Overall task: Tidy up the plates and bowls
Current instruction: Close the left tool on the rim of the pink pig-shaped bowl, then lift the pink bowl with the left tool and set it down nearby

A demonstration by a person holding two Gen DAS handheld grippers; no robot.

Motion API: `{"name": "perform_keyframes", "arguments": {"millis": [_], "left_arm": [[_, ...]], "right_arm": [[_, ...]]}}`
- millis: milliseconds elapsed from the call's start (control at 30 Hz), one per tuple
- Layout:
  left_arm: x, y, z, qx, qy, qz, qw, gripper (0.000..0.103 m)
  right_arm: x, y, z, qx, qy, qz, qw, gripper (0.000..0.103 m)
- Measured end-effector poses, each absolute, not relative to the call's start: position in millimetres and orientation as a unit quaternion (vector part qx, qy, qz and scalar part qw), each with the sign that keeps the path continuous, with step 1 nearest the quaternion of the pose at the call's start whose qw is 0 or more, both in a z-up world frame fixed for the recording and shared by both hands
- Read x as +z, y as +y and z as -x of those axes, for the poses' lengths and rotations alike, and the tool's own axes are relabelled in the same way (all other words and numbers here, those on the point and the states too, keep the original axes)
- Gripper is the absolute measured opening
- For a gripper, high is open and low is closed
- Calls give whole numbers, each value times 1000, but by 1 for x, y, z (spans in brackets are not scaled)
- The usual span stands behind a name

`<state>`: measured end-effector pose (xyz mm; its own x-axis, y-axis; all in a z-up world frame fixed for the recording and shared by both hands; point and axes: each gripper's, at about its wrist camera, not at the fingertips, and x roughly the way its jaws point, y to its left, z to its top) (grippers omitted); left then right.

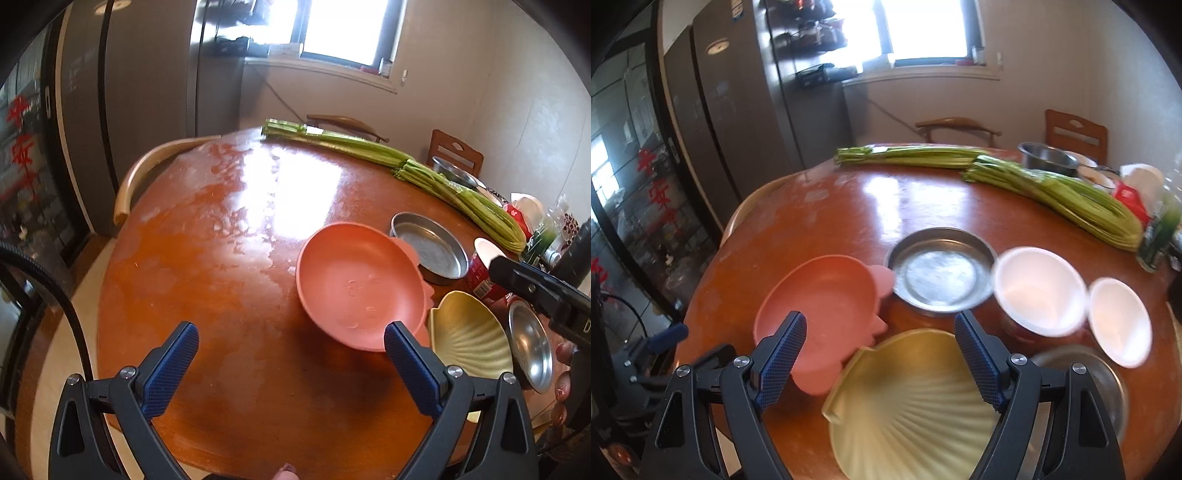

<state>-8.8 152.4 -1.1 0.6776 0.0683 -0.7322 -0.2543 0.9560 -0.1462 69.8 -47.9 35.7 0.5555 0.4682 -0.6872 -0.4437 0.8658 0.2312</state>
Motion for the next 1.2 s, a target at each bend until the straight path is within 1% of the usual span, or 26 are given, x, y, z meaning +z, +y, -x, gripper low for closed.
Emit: {"name": "perform_keyframes", "arguments": {"millis": [133,300,367,433,500,567,600,667,800,867,933,967,1067,1133,1167,1200], "left_arm": [[-16,150,-7,62,421,119,897,101],[-29,150,-23,48,439,127,888,101],[-32,151,-28,41,441,132,887,101],[-35,153,-33,45,444,131,885,101],[-38,154,-38,47,445,128,885,101],[-39,156,-43,45,446,131,884,94],[-40,156,-45,44,448,131,883,93],[-41,155,-49,43,450,127,883,87],[-43,152,-56,39,455,123,881,82],[-44,154,-60,37,459,128,879,70],[-44,154,-62,41,458,129,879,66],[-44,155,-63,41,458,130,878,61],[-43,155,-66,35,458,138,877,53],[-42,154,-69,31,458,138,878,51],[-41,153,-71,29,456,136,879,47],[-39,153,-72,33,455,132,880,47]], "right_arm": [[22,-35,-82,269,420,-25,866,83],[1,-22,-94,276,449,-14,850,79],[-4,-18,-97,272,449,-6,851,75],[-7,-15,-101,271,449,-2,851,64],[-10,-12,-104,268,452,4,851,57],[-15,-10,-107,271,459,8,846,52],[-18,-8,-110,268,461,12,846,50],[-21,-4,-112,265,459,21,848,50],[-25,-1,-116,267,464,20,845,49],[-29,1,-119,265,468,20,843,48],[-31,0,-119,262,470,20,843,46],[-31,0,-119,264,470,19,842,46],[-33,1,-119,269,472,18,840,46],[-32,5,-117,276,471,22,838,46],[-32,6,-115,282,472,20,835,46],[-32,6,-115,282,473,22,835,46]]}}
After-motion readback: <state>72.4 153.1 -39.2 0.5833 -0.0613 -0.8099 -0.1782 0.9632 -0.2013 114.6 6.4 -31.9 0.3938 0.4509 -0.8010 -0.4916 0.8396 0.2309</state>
